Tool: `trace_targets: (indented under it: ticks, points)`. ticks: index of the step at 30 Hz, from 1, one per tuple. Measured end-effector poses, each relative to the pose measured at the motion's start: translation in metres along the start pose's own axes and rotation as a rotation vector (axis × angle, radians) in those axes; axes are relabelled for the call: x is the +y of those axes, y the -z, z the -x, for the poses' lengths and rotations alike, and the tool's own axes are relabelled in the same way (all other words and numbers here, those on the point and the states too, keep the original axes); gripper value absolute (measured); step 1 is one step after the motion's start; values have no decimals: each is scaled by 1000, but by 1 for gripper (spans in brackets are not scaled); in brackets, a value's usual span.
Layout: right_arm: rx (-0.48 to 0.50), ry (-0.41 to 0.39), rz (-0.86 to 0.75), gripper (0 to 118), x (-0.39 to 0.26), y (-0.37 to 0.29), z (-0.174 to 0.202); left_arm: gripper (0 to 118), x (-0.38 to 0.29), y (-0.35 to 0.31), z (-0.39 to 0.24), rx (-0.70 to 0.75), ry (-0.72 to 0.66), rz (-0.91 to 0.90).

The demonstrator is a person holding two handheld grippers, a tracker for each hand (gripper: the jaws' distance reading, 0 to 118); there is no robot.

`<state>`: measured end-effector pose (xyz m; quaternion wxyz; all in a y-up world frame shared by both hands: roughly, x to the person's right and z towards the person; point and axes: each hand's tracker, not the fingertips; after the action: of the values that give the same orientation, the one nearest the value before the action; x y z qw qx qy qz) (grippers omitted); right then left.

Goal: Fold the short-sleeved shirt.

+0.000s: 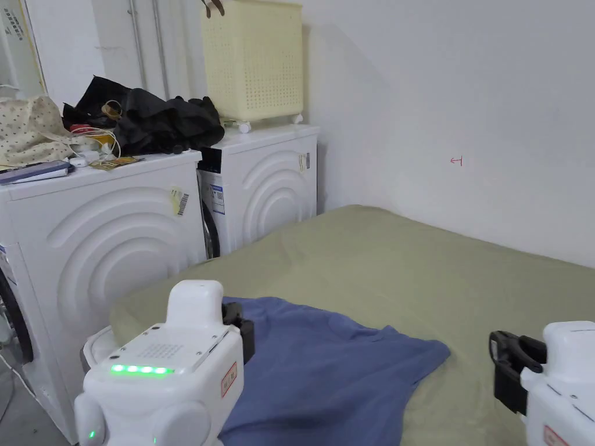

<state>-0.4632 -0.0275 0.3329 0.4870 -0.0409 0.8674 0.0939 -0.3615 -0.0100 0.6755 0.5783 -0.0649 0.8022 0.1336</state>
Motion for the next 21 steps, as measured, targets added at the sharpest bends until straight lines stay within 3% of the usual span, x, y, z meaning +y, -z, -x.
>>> trace_targets:
  ticks: [3,4,5,7,8,11,14,18,21]
  points:
    - [-30,-29,25,2,-7,-1,-27,3,24,67,-7,-87,87,113]
    - [-42,-40,35,2,-10,-2,-38,16,32,95,-7,-151,108,167]
    - [-68,-59,52,2,-14,-2,-49,37,40,125,-8,-232,131,248]
    - [-90,-66,82,2,-24,-4,-72,112,42,187,-15,-345,144,424]
    - [-89,-59,106,3,-29,-3,-85,118,36,218,-19,-362,126,520]
    - [-151,-13,168,3,-54,-3,-118,118,5,288,-25,-382,54,641]
    - [-190,9,222,3,-80,-3,-140,118,-29,330,-45,-329,109,721]
    - [-204,37,318,3,-111,0,-157,118,-65,352,-81,-419,150,821]
    - [-188,178,393,3,-126,4,-165,118,-94,364,-104,-414,197,937]
